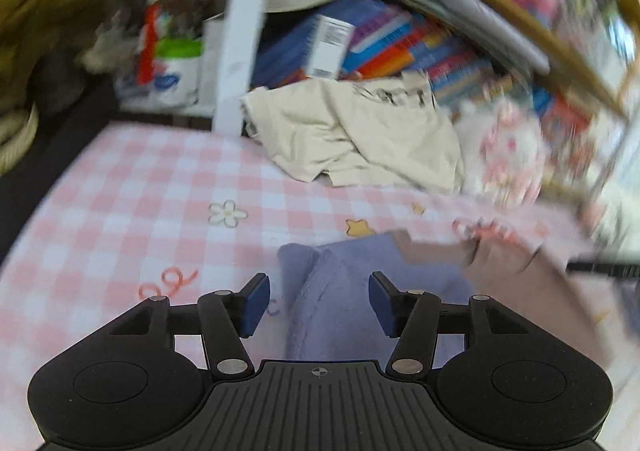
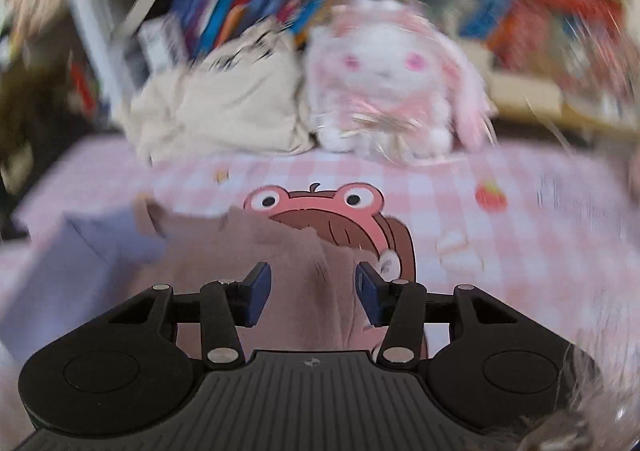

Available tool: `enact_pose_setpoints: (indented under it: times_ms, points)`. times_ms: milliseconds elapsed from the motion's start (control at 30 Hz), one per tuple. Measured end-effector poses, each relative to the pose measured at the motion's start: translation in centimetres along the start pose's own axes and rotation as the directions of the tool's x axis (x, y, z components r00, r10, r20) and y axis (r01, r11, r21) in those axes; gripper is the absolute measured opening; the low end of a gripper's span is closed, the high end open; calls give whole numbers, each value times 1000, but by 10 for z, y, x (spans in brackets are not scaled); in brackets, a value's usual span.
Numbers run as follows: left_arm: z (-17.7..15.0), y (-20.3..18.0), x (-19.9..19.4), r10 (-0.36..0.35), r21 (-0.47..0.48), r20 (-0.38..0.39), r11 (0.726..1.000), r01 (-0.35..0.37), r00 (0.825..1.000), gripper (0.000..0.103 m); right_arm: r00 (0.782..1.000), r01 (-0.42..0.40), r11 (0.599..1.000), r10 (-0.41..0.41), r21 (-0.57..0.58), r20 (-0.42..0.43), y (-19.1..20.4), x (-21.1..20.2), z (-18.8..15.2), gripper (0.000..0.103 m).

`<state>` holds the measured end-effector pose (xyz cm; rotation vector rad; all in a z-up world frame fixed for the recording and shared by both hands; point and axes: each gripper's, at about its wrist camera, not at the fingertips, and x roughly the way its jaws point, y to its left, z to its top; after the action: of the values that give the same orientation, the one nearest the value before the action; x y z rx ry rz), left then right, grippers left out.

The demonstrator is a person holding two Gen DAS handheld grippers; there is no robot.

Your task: Fold clothes

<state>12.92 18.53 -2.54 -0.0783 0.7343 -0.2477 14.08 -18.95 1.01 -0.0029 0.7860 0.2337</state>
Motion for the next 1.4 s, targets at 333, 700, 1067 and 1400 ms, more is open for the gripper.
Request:
enact_pose_setpoints:
  times_ms: [333,700,1067,1400]
  points:
    - [-1,-11,27,71,66,10,995,-71,997,3,999,-23,994,19,106,39,-11,16,5,6]
    - [-4,1,47,148,-2,-57,989,-148,987,17,998,27,982,-14,188,-68,-26,47,-3,12]
    - [-16,-22,-33,181,15,56,983,-182,982,83,996,80,989,-85,120,32,-19,-27,-29,52]
    - [-58,-60,-63,196,9,-37,981,-196,980,92,997,74,995,-72,64,-26,15,-67,-85,72]
